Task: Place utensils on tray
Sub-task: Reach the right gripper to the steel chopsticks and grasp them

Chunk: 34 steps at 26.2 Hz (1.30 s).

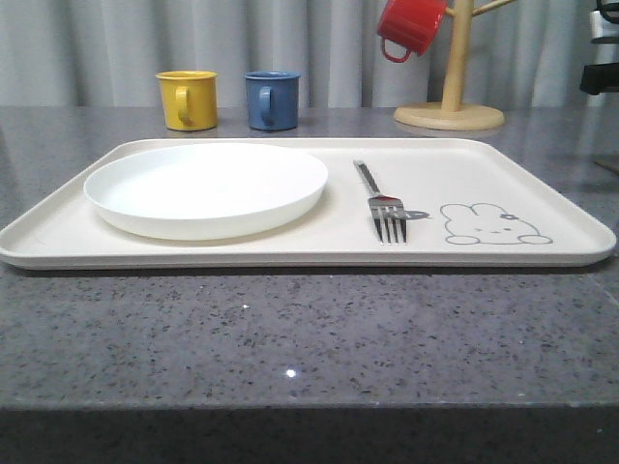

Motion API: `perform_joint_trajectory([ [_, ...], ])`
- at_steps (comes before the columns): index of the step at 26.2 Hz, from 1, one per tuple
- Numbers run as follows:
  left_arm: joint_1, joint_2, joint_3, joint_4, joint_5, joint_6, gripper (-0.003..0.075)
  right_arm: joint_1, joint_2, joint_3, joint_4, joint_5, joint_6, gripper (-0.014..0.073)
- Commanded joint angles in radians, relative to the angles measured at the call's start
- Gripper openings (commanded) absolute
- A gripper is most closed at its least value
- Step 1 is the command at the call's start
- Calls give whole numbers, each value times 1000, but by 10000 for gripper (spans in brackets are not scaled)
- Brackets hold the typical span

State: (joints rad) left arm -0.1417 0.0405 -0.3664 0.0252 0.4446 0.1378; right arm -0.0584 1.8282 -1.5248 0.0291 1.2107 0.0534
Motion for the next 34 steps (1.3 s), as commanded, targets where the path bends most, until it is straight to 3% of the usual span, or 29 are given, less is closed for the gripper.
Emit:
perform_joint_trajectory([
  [1, -2, 12, -25, -8, -78, -10, -18, -7, -23, -22, -2, -16, -15, 331],
  [6, -2, 12, -25, -8, -78, -10, -18, -7, -16, -22, -1, -17, -15, 301],
  [10, -2, 12, -25, -8, -78, -10, -18, -7, -16, -22, -1, -13, -15, 122],
  [12, -2, 12, -25, -8, -78, -10, -18, -7, -16, -23, -1, -12, -14, 78],
  [21, -2, 12, -25, -8, -78, -10, -18, 25, -146, -90, 0, 43, 55, 78],
  [26, -2, 12, -25, -8, -78, -10, -18, 139, -172, -170, 13, 91, 126, 78],
  [34, -2, 12, -25, -8, -78, -10, -18, 359, -120, -178, 24, 47, 251, 78],
])
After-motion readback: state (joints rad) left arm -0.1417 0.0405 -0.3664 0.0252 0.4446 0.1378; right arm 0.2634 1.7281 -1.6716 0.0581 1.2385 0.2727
